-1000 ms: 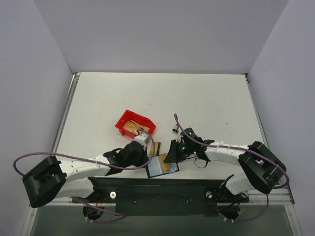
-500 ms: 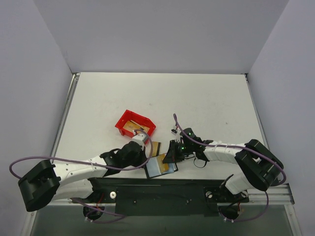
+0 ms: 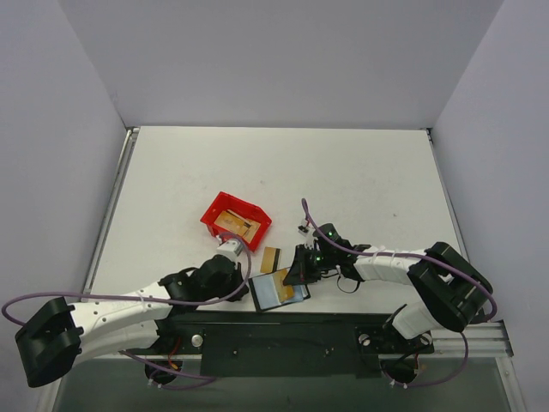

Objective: Put the credit cards into the card holder
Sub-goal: Insert the credit card into the card holder.

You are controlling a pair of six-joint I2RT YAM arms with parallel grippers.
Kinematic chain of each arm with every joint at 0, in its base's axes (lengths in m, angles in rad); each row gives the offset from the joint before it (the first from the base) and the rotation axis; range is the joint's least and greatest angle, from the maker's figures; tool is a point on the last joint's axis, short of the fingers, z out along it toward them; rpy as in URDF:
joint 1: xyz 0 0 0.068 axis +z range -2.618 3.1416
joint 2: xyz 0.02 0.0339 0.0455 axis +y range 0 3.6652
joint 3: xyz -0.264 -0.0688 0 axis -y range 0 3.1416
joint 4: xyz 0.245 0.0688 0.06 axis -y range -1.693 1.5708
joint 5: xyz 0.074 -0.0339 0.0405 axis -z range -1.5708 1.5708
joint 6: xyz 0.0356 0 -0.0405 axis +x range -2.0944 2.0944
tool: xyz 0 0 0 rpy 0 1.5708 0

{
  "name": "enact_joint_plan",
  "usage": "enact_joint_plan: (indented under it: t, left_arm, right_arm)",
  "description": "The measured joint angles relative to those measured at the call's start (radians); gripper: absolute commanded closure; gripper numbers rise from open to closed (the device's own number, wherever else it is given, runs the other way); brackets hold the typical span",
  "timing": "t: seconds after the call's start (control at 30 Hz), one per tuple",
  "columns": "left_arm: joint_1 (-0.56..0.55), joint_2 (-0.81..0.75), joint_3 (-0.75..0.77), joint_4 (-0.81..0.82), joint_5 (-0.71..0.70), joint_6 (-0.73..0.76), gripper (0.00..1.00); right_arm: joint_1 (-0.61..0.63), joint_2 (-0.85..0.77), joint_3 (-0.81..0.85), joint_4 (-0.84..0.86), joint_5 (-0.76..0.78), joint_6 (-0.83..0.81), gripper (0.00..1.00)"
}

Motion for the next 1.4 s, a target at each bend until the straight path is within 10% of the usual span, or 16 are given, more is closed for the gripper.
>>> enact_joint_plan:
  t: [1.4]
  left_arm:
    - [-0.003,0.133,-0.053,0.164,0.085,-0.087,0.93]
  right_arm:
    - [0.0,0.033,-0.006,0.041,-0.037,0.003,1.0]
